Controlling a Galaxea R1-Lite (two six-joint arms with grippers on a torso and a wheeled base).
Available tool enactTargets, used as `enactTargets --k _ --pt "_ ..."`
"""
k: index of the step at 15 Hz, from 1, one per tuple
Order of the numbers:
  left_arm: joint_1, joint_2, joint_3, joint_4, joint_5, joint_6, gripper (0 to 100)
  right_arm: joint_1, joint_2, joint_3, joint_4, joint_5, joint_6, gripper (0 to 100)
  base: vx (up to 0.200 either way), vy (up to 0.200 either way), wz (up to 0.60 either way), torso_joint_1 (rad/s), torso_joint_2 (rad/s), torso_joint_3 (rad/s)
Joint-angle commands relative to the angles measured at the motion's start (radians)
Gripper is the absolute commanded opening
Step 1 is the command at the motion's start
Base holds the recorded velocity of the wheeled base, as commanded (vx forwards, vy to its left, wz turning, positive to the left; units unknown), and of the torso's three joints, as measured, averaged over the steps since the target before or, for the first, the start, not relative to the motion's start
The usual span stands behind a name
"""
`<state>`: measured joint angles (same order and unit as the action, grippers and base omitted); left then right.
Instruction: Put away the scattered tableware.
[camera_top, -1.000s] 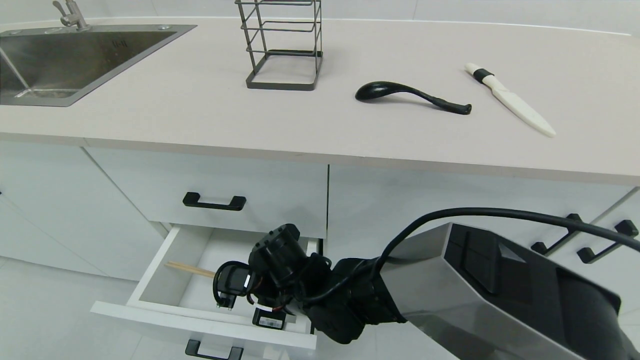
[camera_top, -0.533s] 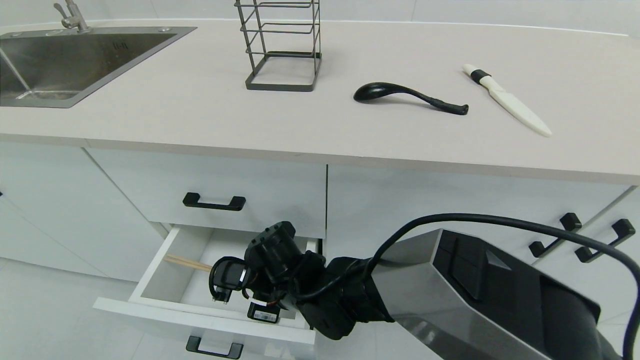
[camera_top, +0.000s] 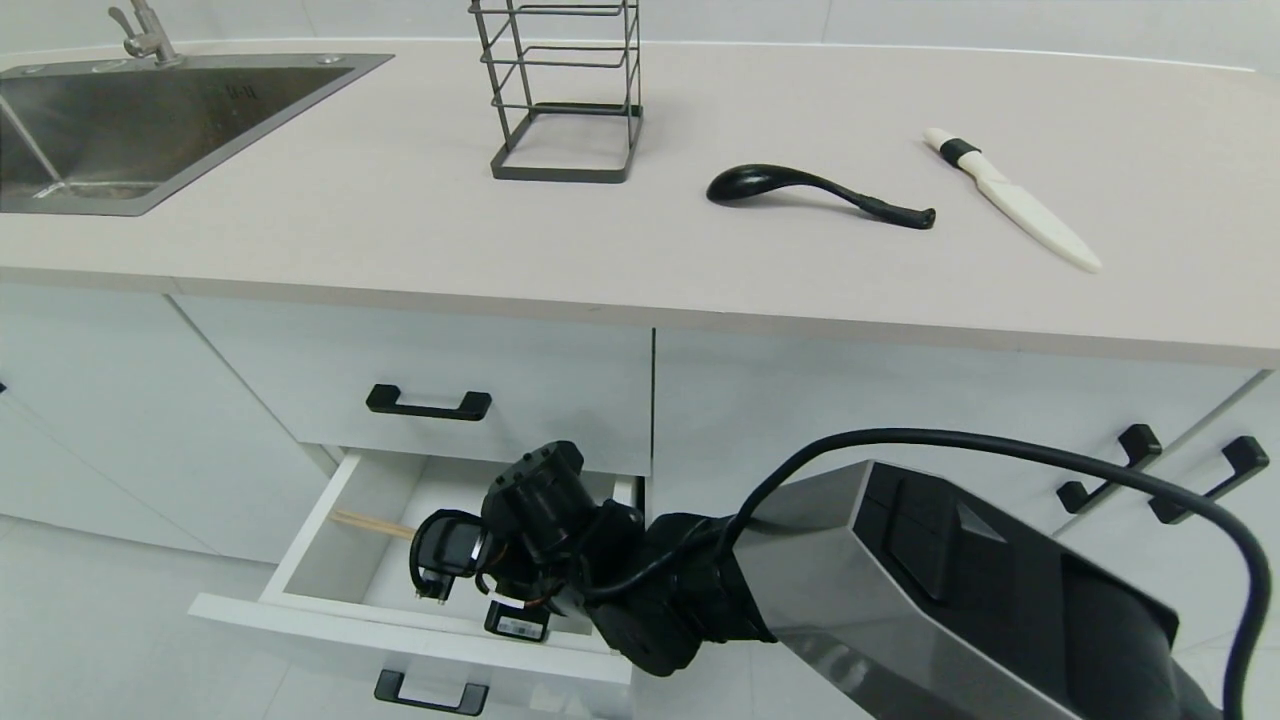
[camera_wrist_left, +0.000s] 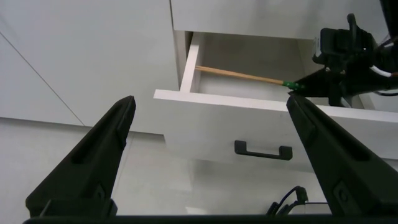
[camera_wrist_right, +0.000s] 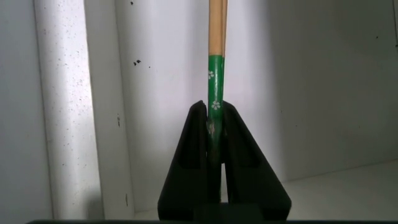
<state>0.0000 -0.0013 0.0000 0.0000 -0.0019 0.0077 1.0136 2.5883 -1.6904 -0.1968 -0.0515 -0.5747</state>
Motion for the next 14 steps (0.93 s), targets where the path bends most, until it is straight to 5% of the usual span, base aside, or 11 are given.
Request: enactTargets --k 1,14 --pt "0.0 0.001 0.0 0.0 0.0 0.0 100 -0.001 0.004 -0.002 0.036 -0.001 -0.001 100 0.0 0.0 0.0 0.0 0.0 0.0" --pt "0.0 0.001 0.0 0.0 0.0 0.0 100 0.026 -0.304 0.133 0.073 -0.001 0.027 100 0.0 0.0 0.0 0.0 0.0 0.0"
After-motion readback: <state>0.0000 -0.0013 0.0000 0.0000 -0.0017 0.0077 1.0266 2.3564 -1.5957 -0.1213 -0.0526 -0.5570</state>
